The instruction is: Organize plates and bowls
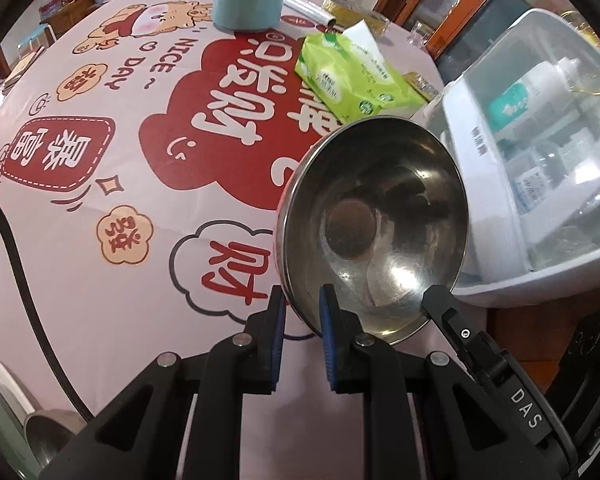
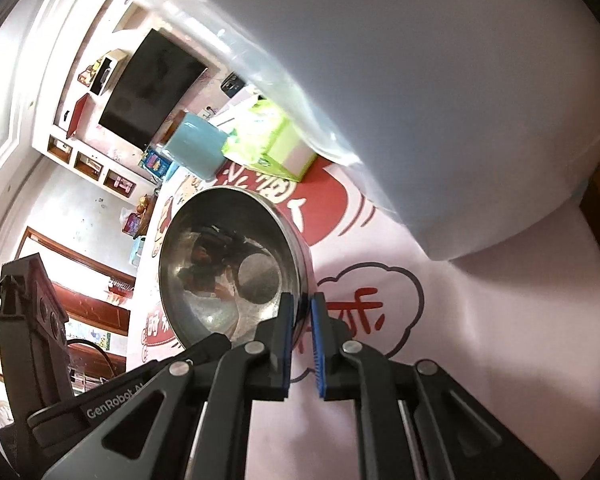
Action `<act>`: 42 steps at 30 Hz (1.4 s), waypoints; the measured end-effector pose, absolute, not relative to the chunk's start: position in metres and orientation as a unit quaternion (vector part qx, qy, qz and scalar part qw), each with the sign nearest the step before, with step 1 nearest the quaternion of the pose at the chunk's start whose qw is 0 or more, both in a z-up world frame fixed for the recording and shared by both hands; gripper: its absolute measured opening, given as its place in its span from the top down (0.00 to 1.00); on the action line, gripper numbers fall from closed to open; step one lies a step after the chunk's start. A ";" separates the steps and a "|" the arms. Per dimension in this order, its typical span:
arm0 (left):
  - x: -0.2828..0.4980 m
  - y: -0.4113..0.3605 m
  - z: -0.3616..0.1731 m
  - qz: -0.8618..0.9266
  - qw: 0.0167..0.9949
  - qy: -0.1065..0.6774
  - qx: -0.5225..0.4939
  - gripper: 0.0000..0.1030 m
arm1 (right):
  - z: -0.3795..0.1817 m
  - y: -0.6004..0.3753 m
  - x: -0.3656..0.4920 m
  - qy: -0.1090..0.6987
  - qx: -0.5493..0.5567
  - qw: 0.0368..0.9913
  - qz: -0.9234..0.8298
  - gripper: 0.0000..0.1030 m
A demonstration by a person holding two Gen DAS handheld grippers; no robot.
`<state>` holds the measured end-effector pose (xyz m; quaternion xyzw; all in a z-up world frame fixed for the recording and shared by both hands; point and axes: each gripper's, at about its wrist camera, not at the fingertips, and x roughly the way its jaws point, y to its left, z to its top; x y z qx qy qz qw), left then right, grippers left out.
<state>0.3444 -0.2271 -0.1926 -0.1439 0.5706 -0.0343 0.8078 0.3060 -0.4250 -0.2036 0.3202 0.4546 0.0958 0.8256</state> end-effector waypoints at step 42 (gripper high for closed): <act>0.130 -0.199 -0.139 -0.100 0.793 0.576 -0.170 0.86 | -0.150 -0.398 0.110 0.516 0.265 0.808 0.106 0.91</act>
